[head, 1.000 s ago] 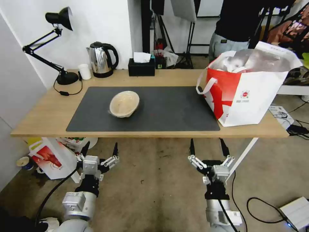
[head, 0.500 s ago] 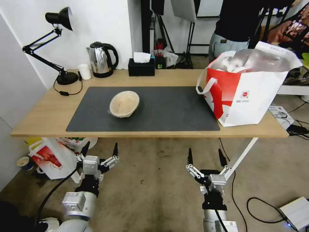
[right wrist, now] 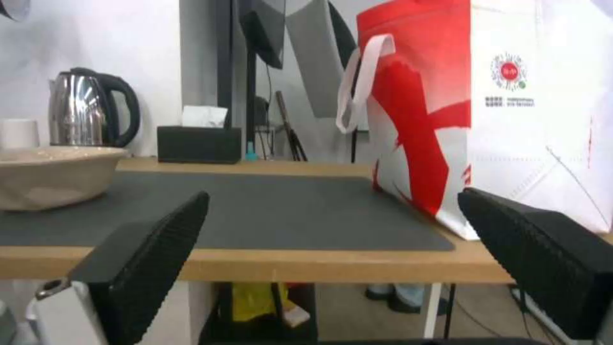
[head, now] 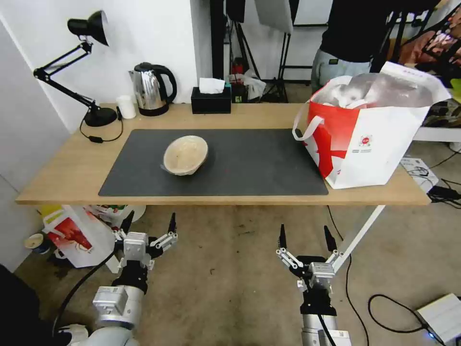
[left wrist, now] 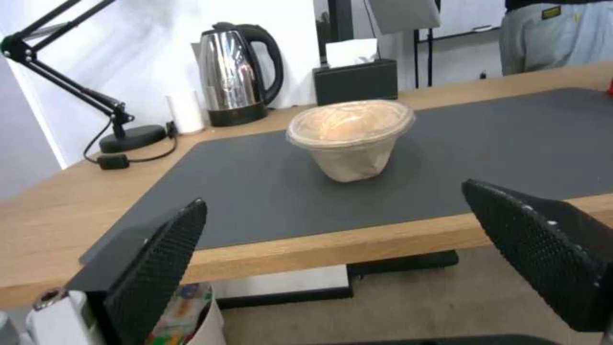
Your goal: Pick up the trash from the table and place it into the takeout bag.
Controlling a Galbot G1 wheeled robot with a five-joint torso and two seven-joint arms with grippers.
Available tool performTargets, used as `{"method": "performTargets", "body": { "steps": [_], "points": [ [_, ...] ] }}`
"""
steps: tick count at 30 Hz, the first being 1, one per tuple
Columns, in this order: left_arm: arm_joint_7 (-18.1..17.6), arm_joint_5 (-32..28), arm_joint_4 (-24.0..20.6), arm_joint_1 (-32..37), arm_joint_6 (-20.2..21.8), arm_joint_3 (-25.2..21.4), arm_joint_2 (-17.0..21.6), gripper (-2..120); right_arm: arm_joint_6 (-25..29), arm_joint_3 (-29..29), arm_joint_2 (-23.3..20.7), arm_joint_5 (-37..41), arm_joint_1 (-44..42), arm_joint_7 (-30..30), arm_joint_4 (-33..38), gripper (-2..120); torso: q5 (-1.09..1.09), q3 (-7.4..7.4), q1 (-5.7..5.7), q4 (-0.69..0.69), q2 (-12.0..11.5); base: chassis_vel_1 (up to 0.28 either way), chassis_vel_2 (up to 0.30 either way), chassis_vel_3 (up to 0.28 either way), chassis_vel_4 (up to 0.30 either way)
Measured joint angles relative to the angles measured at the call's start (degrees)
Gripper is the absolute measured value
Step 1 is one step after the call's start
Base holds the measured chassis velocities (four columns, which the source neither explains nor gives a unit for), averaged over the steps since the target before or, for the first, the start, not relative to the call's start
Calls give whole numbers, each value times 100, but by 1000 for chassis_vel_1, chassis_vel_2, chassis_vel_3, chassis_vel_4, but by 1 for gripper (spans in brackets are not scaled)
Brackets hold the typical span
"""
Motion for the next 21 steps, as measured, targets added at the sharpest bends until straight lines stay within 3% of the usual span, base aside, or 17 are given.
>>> {"method": "performTargets", "body": {
  "steps": [21],
  "points": [
    [0,0,0,0,0,0,0,100,-73,128,-174,305,456,-63,-74,100,1,0,0,0,0,0,0,0,0]
  ]
}}
